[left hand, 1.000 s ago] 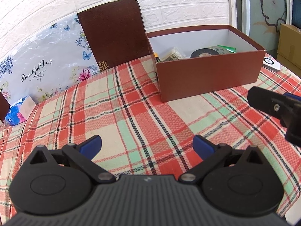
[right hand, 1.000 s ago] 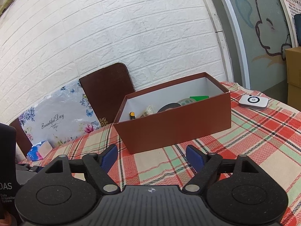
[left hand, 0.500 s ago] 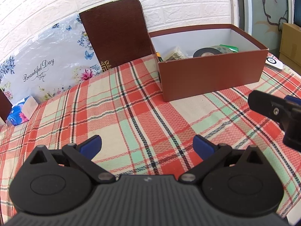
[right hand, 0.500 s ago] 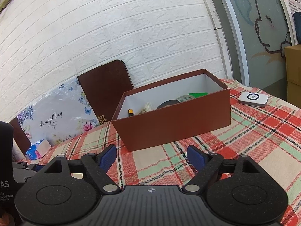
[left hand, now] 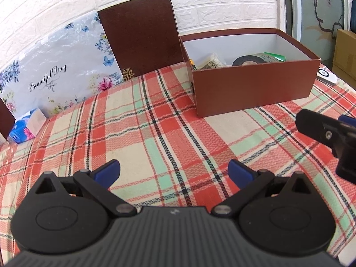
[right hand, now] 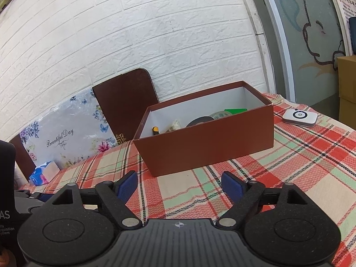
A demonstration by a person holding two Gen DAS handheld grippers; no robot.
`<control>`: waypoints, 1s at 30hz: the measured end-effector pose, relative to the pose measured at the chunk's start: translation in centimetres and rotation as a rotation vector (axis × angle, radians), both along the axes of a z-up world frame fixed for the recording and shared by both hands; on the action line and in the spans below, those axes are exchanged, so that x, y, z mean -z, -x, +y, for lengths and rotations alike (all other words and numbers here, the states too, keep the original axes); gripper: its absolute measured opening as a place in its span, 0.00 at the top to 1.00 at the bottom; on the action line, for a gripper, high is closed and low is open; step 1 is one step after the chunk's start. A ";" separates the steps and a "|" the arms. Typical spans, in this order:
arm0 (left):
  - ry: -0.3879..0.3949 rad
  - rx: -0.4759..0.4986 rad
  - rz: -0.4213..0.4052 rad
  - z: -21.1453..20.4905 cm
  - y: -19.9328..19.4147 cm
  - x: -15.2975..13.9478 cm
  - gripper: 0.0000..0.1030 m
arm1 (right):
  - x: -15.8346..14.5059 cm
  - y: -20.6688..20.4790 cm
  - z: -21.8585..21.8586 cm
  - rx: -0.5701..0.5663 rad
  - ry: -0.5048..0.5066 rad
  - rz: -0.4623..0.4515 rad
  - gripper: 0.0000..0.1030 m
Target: Organize objects
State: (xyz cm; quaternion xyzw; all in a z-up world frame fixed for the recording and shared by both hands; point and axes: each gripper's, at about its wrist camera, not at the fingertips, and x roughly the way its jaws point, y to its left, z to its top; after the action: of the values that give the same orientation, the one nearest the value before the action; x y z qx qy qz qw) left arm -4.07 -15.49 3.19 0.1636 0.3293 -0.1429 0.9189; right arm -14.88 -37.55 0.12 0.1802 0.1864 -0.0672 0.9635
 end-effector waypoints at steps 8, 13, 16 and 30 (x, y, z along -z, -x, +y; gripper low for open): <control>0.005 0.005 0.015 0.1 0.2 0.3 0.00 | 0.0 0.2 0.2 0.003 0.010 -0.001 0.18; 0.003 0.007 0.028 0.1 0.2 0.5 0.00 | 0.1 0.2 0.2 0.005 0.016 0.001 0.18; 0.001 0.009 0.032 0.1 0.2 0.5 0.00 | 0.3 0.2 0.3 0.002 0.015 0.003 0.18; 0.000 0.008 0.051 0.0 -0.1 1.1 0.00 | 0.7 -0.1 0.2 0.000 0.018 0.016 0.18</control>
State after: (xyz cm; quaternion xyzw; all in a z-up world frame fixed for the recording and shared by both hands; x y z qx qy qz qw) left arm -3.94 -15.44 2.08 0.1610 0.3521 -0.1507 0.9096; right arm -14.76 -37.30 -0.60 0.1708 0.1935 -0.0702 0.9635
